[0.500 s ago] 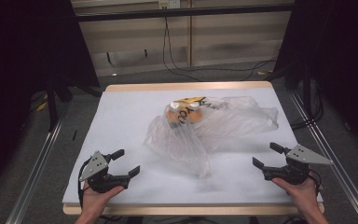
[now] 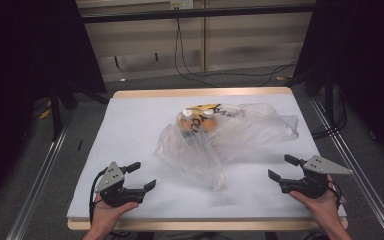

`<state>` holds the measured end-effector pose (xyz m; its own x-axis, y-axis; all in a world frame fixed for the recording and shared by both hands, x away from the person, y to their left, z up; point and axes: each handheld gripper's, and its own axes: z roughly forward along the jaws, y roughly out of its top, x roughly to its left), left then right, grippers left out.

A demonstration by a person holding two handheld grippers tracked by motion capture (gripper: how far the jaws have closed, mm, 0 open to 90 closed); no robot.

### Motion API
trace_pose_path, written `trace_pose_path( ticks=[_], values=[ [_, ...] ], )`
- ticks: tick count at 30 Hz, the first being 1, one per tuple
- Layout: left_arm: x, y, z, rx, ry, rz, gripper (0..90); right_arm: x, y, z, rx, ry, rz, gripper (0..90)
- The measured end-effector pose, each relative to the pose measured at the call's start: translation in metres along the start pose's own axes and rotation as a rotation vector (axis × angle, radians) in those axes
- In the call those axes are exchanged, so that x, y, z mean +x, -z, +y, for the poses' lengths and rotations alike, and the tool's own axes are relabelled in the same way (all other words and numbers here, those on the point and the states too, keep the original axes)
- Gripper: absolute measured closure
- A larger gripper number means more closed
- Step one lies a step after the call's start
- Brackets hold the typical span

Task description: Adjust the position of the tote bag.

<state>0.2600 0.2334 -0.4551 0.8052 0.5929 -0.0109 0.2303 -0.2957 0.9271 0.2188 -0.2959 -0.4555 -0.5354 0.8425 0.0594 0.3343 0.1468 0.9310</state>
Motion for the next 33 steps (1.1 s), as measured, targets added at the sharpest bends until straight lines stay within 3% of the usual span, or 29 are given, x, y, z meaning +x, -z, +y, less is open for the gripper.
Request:
trace_pose_path(
  ticks=[2, 5, 7, 10, 13, 15, 16, 20, 30, 33],
  values=[
    [-0.001, -0.001, 0.001, 0.007, -0.013, 0.002, 22.2, -0.002, 0.001, 0.001, 0.004, -0.003, 0.004, 23.5],
    [-0.005, -0.005, 0.002, 0.001, 0.002, -0.047, 22.5, -0.004, 0.002, 0.001, -0.006, -0.008, 0.006, 26.2],
    [-0.007, -0.006, 0.003, 0.014, -0.010, -0.040, 24.6, -0.005, 0.003, 0.002, -0.008, -0.010, 0.014, 28.5],
    [-0.009, -0.008, 0.004, 0.003, 0.001, -0.073, 27.2, -0.006, 0.005, 0.003, -0.018, -0.025, 0.031, 32.7],
    [-0.019, -0.009, 0.007, 0.014, -0.034, -0.098, 29.5, -0.005, 0.009, 0.006, -0.032, -0.017, 0.021, 34.7],
    [-0.023, -0.010, 0.008, 0.000, -0.045, -0.133, 30.7, -0.003, 0.011, 0.008, -0.038, -0.023, 0.017, 35.4],
    [-0.026, -0.010, 0.010, 0.002, -0.043, -0.126, 31.5, -0.002, 0.012, 0.009, -0.035, -0.026, 0.020, 35.9],
    [-0.032, -0.015, 0.013, -0.002, -0.063, -0.172, 33.5, -0.001, 0.012, 0.011, -0.033, -0.039, 0.027, 36.8],
    [-0.056, -0.038, 0.028, -0.011, -0.092, -0.250, 34.8, -0.004, 0.011, 0.017, -0.010, -0.017, 0.051, 39.8],
    [-0.063, -0.047, 0.031, 0.011, -0.114, -0.271, 34.9, -0.007, 0.012, 0.017, -0.010, -0.024, 0.049, 40.8]
  ],
)
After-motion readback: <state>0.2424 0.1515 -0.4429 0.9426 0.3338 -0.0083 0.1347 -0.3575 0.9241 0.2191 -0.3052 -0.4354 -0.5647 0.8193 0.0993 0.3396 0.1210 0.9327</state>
